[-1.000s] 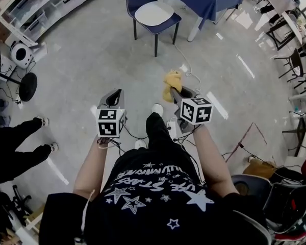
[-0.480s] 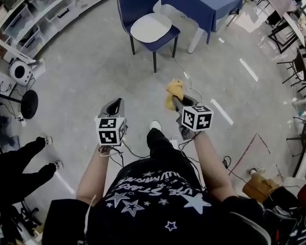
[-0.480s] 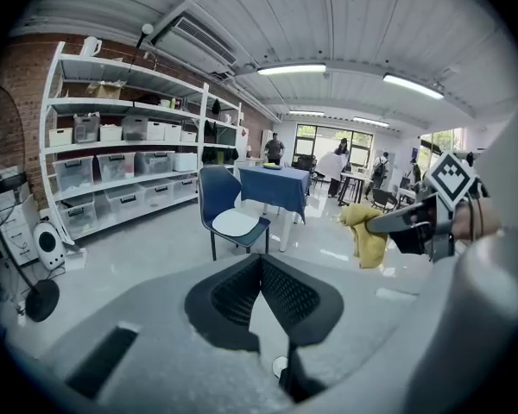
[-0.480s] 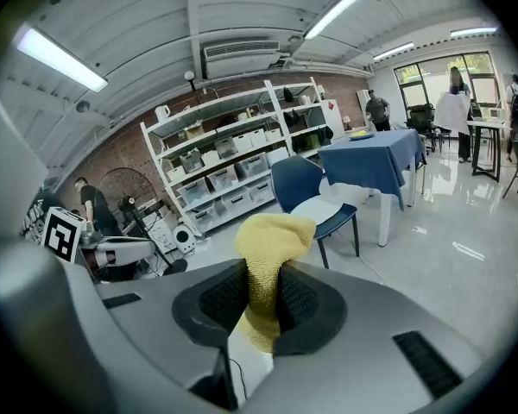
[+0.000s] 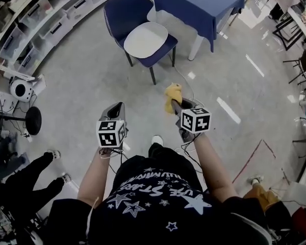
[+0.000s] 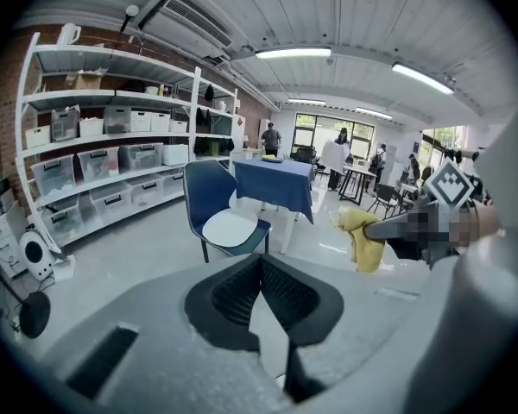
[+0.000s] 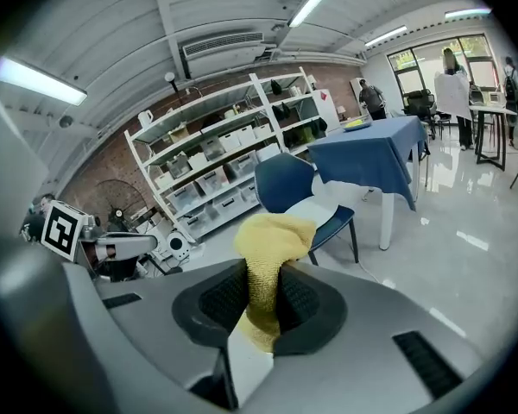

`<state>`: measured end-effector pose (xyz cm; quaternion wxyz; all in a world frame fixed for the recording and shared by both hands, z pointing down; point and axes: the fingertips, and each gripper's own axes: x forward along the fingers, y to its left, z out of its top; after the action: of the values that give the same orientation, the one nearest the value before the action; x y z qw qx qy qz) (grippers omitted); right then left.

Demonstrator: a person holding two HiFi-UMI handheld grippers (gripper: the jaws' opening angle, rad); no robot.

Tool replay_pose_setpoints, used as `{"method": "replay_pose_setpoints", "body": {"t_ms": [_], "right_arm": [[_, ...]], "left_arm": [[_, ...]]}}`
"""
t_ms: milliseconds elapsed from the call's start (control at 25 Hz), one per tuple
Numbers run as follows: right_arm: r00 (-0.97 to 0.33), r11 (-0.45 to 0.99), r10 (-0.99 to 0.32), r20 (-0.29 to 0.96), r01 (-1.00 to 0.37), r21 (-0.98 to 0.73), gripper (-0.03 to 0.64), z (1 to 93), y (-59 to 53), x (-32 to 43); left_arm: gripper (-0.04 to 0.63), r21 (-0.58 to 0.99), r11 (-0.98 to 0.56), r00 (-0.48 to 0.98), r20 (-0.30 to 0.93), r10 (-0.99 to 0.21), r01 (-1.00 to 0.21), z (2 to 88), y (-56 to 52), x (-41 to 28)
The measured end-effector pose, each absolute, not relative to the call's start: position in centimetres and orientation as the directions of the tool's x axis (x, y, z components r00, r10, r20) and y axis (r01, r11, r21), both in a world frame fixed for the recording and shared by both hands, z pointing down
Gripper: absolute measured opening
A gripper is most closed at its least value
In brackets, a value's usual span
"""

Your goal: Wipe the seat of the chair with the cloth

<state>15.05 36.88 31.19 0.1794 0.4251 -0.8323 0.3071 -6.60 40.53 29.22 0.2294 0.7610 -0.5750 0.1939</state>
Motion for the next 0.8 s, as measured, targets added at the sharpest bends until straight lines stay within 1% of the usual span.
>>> {"method": "replay_pose_setpoints", "body": {"t_ms": [360,640,800], "right_arm": [[-0.559,0.44,-0.612,0.56,-0.829,-0.346,0.067,30.9,30.8,16.8],[-0.521,0.402,-0.641,0.564,-0.854,-0.331,0.067,31.3,24.7,14.4],[-0.469,0.346,-0.66,0.587,-0.883,-0.316,0.067,32.4,19.9,12.2]], "left_arm": [[0.019,0.13,-0.214,0.25,0.548,-0.798,-0.968,29.3,34.2,-7.0],[0.018,0.152,-0.226,0.273,0.55,-0.789,-0.962,31.0,27.9,-10.6],[0.018,0.169,-0.273,0.32,0.55,-0.772,-0.947,32.5,21.8,-13.2]]}}
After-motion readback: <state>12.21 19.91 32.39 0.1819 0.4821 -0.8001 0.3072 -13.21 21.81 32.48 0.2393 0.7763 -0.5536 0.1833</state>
